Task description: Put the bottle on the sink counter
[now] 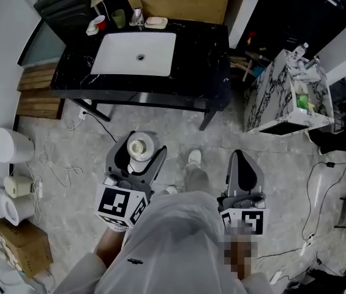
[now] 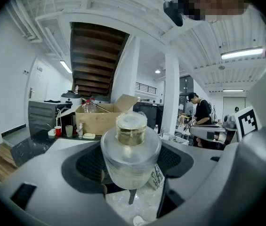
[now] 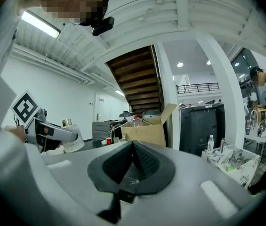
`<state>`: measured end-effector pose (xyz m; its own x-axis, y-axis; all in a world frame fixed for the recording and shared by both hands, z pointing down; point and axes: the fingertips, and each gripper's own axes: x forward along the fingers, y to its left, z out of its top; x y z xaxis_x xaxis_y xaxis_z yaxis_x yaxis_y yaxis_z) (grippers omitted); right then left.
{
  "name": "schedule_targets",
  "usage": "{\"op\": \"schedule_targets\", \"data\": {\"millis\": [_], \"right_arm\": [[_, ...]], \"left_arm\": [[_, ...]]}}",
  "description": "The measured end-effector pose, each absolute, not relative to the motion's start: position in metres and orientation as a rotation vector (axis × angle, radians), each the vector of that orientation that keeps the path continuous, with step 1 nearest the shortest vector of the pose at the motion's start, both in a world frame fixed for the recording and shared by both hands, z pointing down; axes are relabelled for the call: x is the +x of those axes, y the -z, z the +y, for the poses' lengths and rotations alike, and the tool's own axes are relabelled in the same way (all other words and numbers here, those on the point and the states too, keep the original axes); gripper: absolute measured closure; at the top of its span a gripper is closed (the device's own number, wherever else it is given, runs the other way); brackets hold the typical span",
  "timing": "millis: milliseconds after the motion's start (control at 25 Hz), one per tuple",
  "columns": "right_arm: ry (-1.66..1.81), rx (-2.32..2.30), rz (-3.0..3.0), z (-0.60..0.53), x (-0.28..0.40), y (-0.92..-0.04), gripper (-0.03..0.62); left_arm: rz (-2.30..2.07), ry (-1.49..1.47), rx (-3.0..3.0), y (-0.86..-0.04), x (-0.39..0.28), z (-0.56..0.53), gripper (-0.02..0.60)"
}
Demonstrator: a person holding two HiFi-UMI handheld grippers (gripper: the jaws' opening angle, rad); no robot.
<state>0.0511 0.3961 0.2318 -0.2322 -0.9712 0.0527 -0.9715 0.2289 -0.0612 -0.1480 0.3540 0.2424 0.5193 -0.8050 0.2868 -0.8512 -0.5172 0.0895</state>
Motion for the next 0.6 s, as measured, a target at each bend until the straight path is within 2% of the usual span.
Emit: {"op": "schedule_targets", "data": {"millis": [600], "right_arm": [[-0.172,1.912,-2.502,0.287,0.112,-0.230,0.583]], "left_arm": [[-1.435,-0.397,2.521,-0.233,-0.088,0.254,0.247]]}}
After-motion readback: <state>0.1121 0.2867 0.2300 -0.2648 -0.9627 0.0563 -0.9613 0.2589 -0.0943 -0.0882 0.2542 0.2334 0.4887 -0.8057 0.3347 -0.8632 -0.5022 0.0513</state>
